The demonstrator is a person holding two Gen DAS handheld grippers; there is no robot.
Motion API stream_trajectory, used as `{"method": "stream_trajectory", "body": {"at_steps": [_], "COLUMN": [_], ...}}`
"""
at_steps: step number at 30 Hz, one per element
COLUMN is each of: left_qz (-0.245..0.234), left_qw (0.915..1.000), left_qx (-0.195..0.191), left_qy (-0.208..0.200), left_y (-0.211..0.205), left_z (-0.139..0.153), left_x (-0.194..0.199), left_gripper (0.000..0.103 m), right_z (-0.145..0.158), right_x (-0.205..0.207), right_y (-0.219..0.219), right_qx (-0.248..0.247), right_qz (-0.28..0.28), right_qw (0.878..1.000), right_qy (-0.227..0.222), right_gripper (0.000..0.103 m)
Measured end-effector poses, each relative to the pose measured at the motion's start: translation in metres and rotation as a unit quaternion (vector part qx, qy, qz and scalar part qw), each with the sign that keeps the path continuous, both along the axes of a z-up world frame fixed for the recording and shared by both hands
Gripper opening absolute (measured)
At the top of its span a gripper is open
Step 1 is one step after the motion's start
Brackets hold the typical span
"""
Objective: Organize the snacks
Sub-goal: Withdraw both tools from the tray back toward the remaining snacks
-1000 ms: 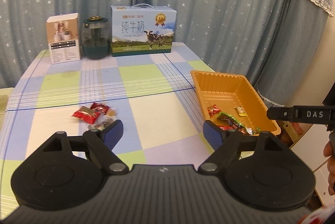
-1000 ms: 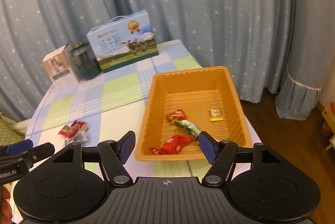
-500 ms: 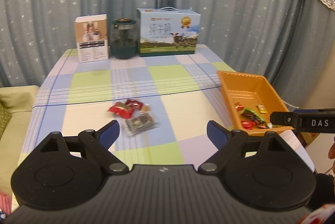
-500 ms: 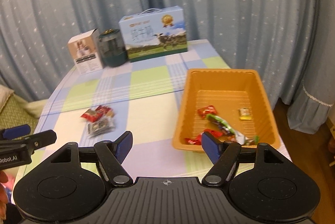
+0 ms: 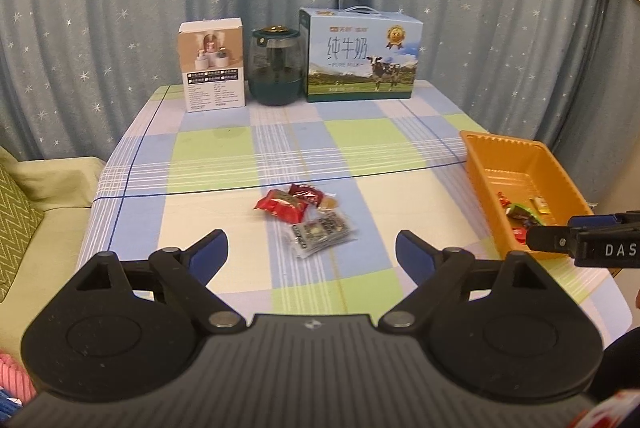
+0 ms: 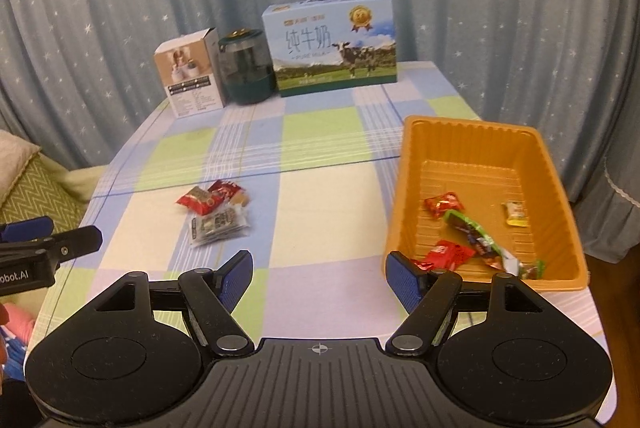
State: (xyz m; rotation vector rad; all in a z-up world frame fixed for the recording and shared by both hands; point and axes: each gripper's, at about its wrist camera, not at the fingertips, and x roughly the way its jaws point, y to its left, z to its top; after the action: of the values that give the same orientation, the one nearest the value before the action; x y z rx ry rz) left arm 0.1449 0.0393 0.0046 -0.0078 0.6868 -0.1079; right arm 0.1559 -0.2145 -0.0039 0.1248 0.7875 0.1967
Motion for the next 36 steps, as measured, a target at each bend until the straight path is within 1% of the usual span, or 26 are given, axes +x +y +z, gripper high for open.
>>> {"method": "stream_trajectory", "body": {"at_steps": [10, 15, 18, 21, 25, 27, 30, 32, 34, 36], "left_qz": [0.004, 0.009, 0.011, 0.005, -0.002, -0.007, -0.022, -0.041, -0.061, -0.079], "left_qw": [0.9997, 0.9996, 0.9994, 0.9992, 0.999, 0.9989, 0.9979, 0.9966, 0.9949, 0.9929], "left_qx": [0.018, 0.016, 0.013, 0.02, 0.023, 0.026, 0.042, 0.054, 0.064, 0.076], "left_qy": [0.016, 0.023, 0.03, 0.034, 0.037, 0.038, 0.044, 0.047, 0.049, 0.044], "left_y": [0.01, 0.016, 0.019, 0.019, 0.021, 0.022, 0.018, 0.014, 0.009, 0.005], "left_z": [-0.022, -0.034, -0.043, -0.052, -0.066, -0.075, -0.089, -0.098, -0.105, -0.111], "left_x": [0.022, 0.035, 0.042, 0.053, 0.068, 0.076, 0.087, 0.094, 0.101, 0.109], "left_gripper": [0.091, 0.091, 0.091, 0.091, 0.091, 0.091, 0.091, 0.09, 0.086, 0.086], "right_z": [-0.026, -0.035, -0.04, -0.044, -0.053, -0.059, -0.068, -0.075, -0.081, -0.086], "right_x": [0.023, 0.033, 0.038, 0.044, 0.056, 0.062, 0.069, 0.073, 0.077, 0.081], "right_y": [0.012, 0.022, 0.027, 0.03, 0.037, 0.04, 0.043, 0.043, 0.044, 0.044], "right_qx": [0.003, 0.006, 0.009, 0.013, 0.015, 0.013, 0.008, 0.01, 0.009, 0.008], "right_qz": [0.009, 0.02, 0.023, 0.027, 0.035, 0.039, 0.045, 0.05, 0.056, 0.058], "right_qw": [1.0, 0.999, 1.0, 1.0, 0.999, 0.999, 0.999, 0.999, 0.998, 0.998], "right_qy": [0.021, 0.025, 0.013, 0.002, -0.003, -0.004, -0.003, -0.003, -0.002, 0.001], "right_gripper": [0.073, 0.073, 0.073, 0.073, 0.073, 0.073, 0.073, 0.073, 0.073, 0.073]}}
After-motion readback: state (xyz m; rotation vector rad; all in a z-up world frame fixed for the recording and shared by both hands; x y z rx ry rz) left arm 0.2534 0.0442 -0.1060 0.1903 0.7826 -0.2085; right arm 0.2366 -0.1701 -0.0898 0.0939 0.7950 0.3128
